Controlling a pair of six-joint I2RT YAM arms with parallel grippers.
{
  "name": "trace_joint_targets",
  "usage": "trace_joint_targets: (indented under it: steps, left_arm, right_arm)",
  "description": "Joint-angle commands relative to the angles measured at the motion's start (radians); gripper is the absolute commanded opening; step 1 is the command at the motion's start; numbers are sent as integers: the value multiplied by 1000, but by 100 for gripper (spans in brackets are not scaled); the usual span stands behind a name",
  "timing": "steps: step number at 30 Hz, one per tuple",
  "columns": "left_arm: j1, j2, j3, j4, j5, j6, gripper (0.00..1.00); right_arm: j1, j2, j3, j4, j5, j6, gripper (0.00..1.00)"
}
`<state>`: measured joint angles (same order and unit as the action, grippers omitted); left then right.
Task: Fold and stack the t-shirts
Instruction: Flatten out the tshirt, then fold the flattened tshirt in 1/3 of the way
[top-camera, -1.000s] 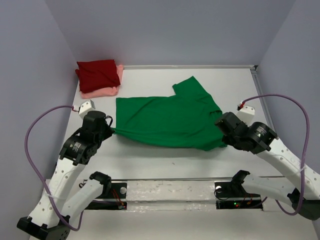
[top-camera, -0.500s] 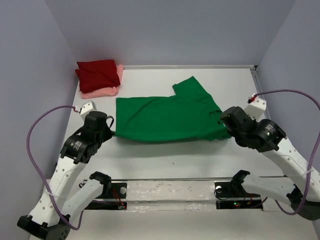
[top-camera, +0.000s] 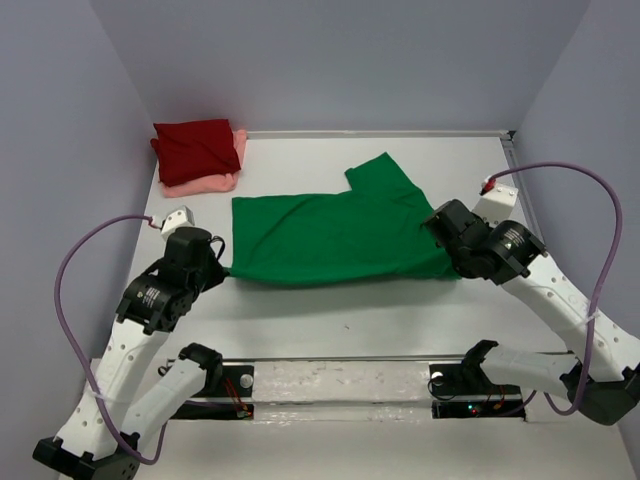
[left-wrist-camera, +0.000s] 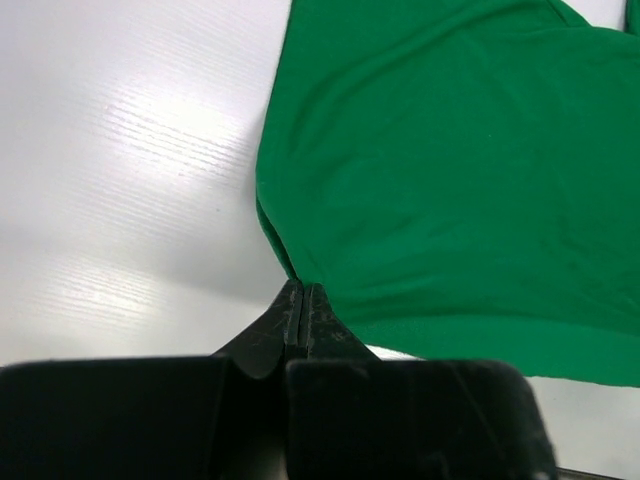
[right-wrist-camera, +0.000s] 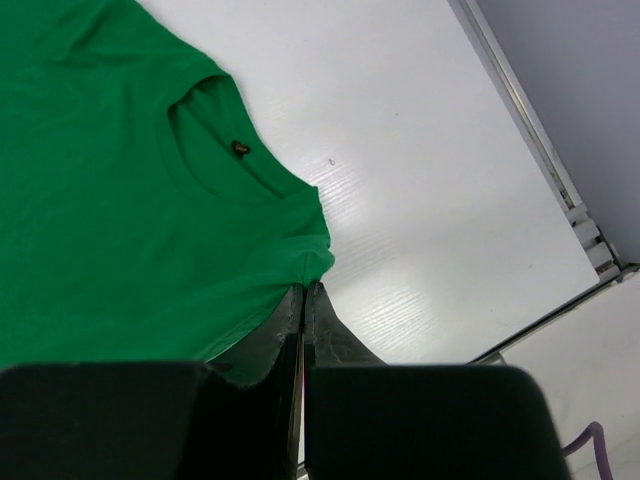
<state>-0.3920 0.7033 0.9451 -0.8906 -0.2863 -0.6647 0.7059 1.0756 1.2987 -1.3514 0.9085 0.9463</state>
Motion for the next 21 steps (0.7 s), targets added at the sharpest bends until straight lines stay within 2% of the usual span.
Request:
trace_joint_targets:
  steps: [1, 21]
  left_arm:
    - [-4, 4, 21, -14, 12, 34, 0]
    - [-4, 252, 113, 31, 12, 60, 0]
  right_arm:
    - [-8, 12, 2, -17, 12, -38, 0]
    - [-117, 231, 80, 166, -72, -307, 0]
